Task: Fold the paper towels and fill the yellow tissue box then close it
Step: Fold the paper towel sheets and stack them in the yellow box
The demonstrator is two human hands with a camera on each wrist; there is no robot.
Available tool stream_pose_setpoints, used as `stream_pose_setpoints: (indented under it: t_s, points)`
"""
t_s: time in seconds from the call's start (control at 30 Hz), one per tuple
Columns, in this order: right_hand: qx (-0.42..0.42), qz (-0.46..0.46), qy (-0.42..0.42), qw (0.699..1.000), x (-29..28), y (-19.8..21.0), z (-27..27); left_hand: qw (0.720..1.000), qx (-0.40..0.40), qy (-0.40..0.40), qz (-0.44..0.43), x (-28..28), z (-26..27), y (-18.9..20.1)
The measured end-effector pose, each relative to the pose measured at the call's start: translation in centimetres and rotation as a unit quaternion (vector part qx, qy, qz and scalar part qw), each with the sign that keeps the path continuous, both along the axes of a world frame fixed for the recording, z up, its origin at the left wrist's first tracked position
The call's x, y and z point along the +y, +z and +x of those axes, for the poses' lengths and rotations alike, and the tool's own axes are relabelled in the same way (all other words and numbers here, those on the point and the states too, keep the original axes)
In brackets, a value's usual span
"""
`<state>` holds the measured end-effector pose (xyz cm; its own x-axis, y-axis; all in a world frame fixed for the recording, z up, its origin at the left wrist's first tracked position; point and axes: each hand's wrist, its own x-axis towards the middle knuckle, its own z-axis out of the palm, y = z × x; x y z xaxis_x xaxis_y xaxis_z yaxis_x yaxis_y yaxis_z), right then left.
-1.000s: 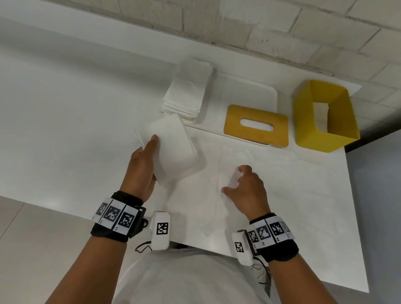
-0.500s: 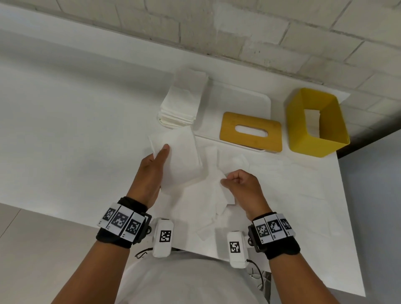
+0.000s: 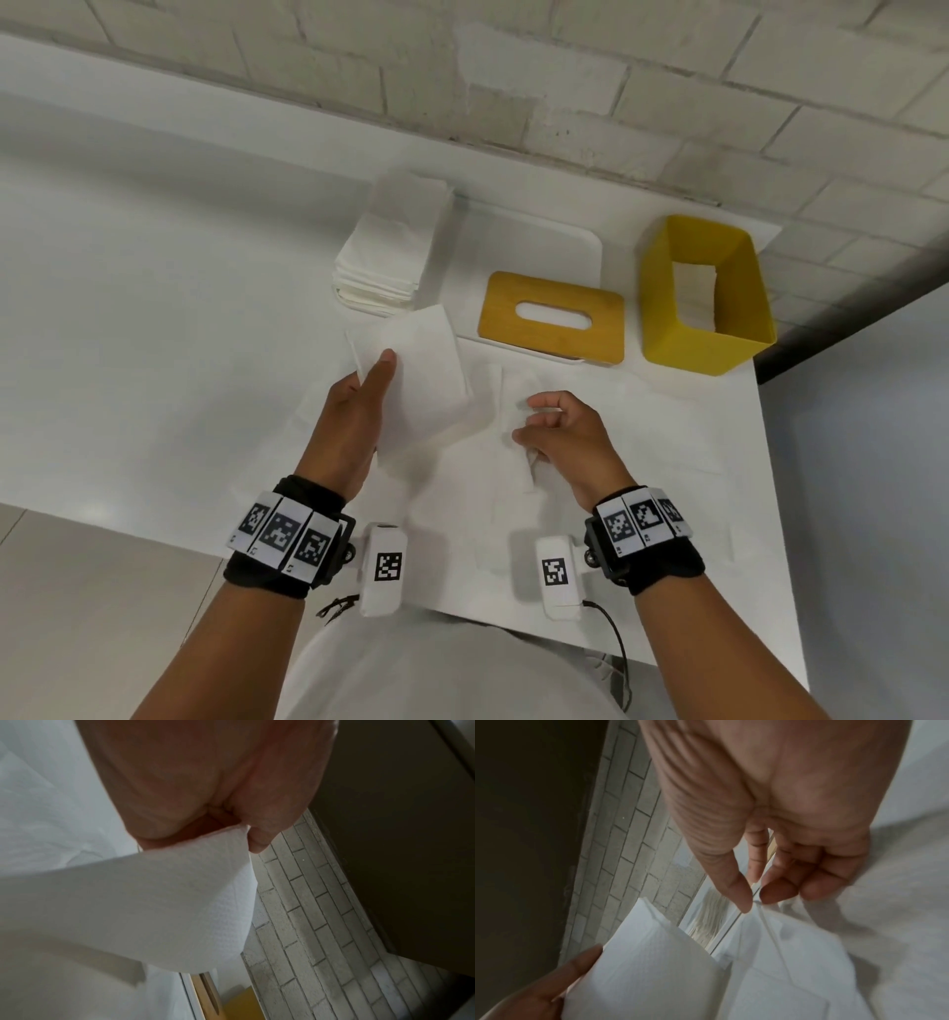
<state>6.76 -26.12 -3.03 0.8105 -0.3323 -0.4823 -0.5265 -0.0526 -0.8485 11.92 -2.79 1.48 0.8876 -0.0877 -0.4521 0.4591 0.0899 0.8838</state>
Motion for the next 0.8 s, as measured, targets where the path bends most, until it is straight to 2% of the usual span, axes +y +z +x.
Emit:
stream_pose_setpoints:
  t_s: [0.3,0.47,0.53,0.67,0.7,0.8]
  points:
    - [0.010,-0.079,0.015,0.997,-0.2,-0.7,1.2,0.999,-0.008,0.044,0.005,-0.3,-0.7,-0.9]
    - [-0.039,-0.108,0.059,0.992,-0.8,0.9,1.4,0.998,0.013,0.053,-0.021,-0.5,-0.5,-1.8]
    - [-0.074,-0.078,0.070,0.992,-1.6,2.1,1.5,0.997,0.032,0.060,-0.035,-0.5,-0.4,-2.3]
    - [-0.137,0.046,0.002,0.989,-4.3,4.2,1.3,0.996,0.038,0.063,-0.055,-0.5,-0.4,-2.8]
    - [-0.137,0.044,-0.025,0.989,-5.2,4.3,1.1,0.996,0.038,0.062,-0.055,-0.5,-0.4,-2.9]
    - [-0.117,-0.040,-0.058,0.991,-7.9,3.0,0.3,0.997,0.038,0.048,-0.044,-0.4,-0.2,-3.3]
